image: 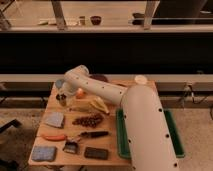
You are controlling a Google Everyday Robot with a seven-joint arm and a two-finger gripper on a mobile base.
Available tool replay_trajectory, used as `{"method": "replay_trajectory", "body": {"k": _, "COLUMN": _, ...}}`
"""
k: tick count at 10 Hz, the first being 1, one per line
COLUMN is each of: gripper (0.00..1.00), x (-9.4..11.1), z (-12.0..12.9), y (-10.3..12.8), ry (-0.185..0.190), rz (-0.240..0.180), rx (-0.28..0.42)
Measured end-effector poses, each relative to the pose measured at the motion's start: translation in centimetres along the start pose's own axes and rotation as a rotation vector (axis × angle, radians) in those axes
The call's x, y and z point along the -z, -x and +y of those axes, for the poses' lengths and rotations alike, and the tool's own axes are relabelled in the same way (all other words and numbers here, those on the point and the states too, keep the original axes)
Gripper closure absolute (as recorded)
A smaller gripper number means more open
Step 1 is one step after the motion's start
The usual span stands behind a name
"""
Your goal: Stack cups into tray
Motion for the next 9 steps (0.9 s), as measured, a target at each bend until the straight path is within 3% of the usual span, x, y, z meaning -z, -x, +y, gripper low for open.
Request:
{"method": "replay_trajectory", "body": {"k": 1, "gripper": 0.51, "x": -0.3, "z": 0.0, "y": 0.0, "ry": 0.002, "rz": 0.000, "rx": 0.000}}
{"method": "replay_trajectory", "body": {"k": 3, "gripper": 0.57, "x": -0.7, "z": 0.1, "y": -0.1, "ry": 0.006, "rz": -0.001, "rx": 0.002}}
{"method": "replay_trajectory", "body": {"k": 6, "gripper": 0.83, "x": -1.6, "z": -0.1, "y": 0.4, "ry": 0.009, "rz": -0.012, "rx": 0.006}}
{"method": "replay_trajectory", "body": {"k": 7, "gripper": 0.94, "x": -1.3, "z": -0.6, "y": 0.8, "ry": -0.006, "rz": -0.016, "rx": 0.009}}
{"method": "replay_trajectory", "body": {"k": 9, "gripper": 1.00, "x": 0.2, "z": -2.1, "y": 1.5, "ry": -0.028, "rz": -0.011, "rx": -0.008}}
